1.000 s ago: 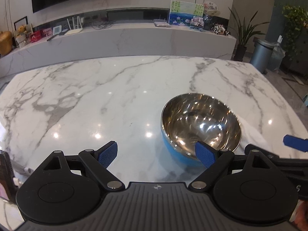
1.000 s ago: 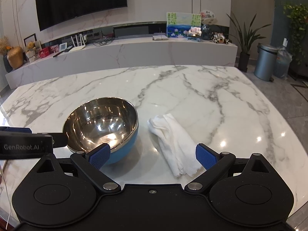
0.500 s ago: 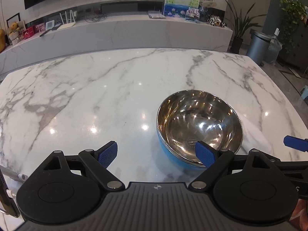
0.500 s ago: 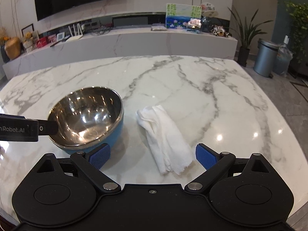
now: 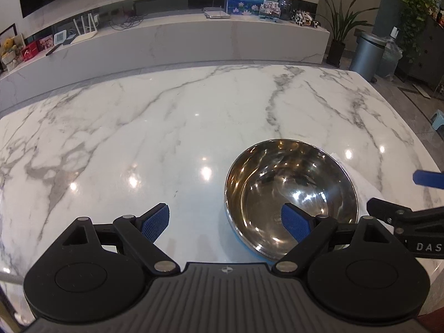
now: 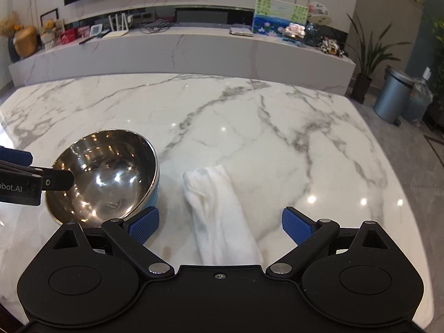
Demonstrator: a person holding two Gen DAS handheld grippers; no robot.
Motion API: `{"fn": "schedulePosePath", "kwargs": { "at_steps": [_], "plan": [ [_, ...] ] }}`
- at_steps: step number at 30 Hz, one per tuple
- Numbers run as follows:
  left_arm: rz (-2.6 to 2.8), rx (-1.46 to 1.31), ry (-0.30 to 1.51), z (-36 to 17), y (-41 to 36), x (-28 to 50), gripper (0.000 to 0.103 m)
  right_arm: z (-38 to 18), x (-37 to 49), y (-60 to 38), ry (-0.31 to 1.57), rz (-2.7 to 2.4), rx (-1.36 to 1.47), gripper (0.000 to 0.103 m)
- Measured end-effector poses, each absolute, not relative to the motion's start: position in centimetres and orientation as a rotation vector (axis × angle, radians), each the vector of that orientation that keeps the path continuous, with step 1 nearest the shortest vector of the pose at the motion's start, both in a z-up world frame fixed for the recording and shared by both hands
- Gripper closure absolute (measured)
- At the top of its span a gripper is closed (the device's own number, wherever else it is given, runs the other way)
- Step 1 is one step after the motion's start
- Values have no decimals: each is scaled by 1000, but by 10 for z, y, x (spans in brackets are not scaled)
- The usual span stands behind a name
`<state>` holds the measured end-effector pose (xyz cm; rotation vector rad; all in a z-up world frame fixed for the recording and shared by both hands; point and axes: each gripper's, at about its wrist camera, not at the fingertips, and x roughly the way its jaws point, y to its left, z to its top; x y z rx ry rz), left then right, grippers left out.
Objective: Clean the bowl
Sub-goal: 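Grasp the white cloth with the right tool while the left tool approaches the bowl rim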
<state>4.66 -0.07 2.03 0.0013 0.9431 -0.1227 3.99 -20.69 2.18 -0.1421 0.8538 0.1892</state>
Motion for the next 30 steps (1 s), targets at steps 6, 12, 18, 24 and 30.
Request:
{"fn": "schedulePosePath", "kwargs": {
  "at_steps": [6,12,18,24,30],
  "plan": [
    [-153,-38,978,8,1,54,15,1,52,-213,915,198,-96,11],
    [-173,-77,1011,5,4,58,15,-4,55,-215,918,211,-83,18],
    [-135,-36,1007,1,2,58,16,-9,59,-211,930,214,-76,23],
    [-138,-39,1026,-6,2,58,16,-16,57,-216,948,208,-58,29],
    [-142,-35,1028,-7,3,56,16,-20,55,-217,953,209,-55,43]
  ]
}}
